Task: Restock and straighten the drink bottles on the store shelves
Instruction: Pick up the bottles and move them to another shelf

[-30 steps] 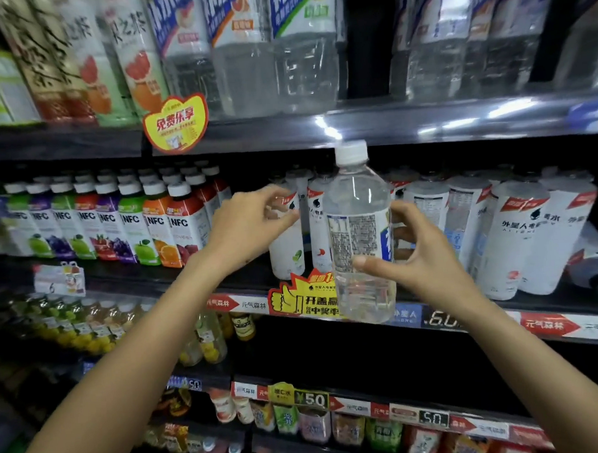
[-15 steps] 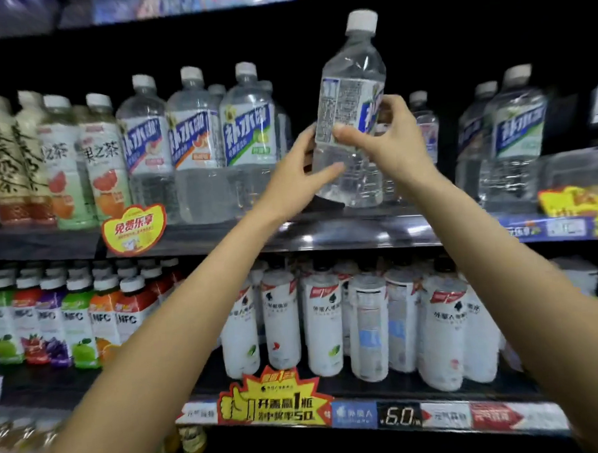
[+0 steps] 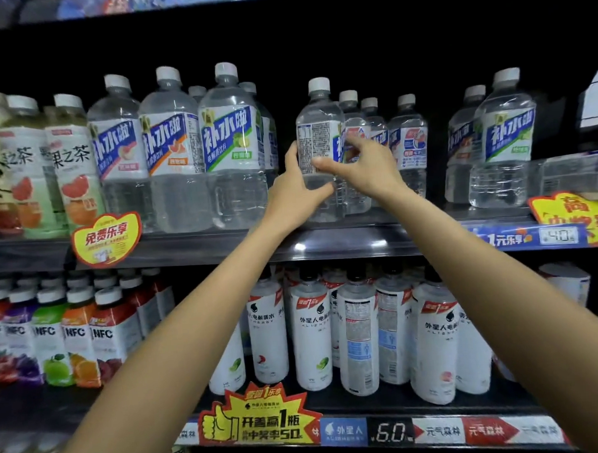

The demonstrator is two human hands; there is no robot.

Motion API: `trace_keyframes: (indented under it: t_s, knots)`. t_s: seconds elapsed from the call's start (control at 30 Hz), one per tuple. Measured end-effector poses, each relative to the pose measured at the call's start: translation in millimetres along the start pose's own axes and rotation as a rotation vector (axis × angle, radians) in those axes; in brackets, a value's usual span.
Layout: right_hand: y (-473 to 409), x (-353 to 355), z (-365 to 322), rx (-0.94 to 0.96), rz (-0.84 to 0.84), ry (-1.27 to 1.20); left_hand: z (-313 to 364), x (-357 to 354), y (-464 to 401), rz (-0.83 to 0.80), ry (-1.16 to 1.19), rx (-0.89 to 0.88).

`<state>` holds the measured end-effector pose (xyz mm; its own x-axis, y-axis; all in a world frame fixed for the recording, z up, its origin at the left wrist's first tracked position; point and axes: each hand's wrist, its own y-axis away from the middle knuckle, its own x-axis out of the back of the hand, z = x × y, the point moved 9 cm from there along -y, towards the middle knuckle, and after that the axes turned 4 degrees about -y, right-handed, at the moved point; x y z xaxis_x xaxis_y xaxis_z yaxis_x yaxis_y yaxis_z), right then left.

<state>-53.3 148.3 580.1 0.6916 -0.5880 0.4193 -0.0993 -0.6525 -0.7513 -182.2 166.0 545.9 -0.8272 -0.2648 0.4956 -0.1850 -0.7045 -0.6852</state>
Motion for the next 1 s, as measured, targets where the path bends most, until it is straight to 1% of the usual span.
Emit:
trace_keyframes:
  t_s: [0.07,0.17,0.23,0.4,0.47,0.53,0.6,0.7,0.8,0.87,1.0]
  knots:
    - [0.3,-0.7,-0.5,0.002,-0.008,0.019,0.6,3.7,0.6,0.036,-0.058,-0.002]
    - [1.5,-0.7,-1.5,0.008,0.029,-0.058,0.7,7.4,1.8,0.111,-0.152,-0.03]
    - [1.6,-2.4,-2.6,0.023,0.045,-0.054,-2.5,9.2,1.4,0.158,-0.23,-0.035]
    - [5.1,-2.0,-3.9,0.016,-0.019,-0.031,-4.5,7.3,0.7,0.156,-0.337,-0.008]
    - [12.5,4.0,-6.1,0.033,-0.008,0.004,4.6,13.8,8.2,0.206,-0.37,-0.042]
    - [27.7,14.9,-10.5,0.082,0.059,-0.018,18.2,24.6,26.0,0.315,-0.343,-0.121]
    - [51.6,26.1,-15.5,0.164,0.146,-0.063,28.5,29.6,48.6,0.403,-0.257,-0.222]
    - [100.2,38.8,-20.5,0.297,0.273,-0.013,38.0,20.0,83.9,0.426,-0.104,-0.386]
    - [156.4,46.1,-4.9,0.333,0.354,0.095,43.9,-13.7,120.9,0.344,-0.042,-0.522]
    - [193.5,48.5,20.4,0.299,0.337,0.147,41.2,-47.3,143.3,0.224,-0.019,-0.557]
    - [252.2,51.6,83.8,0.16,0.181,0.196,24.3,-122.9,172.0,-0.11,0.053,-0.459]
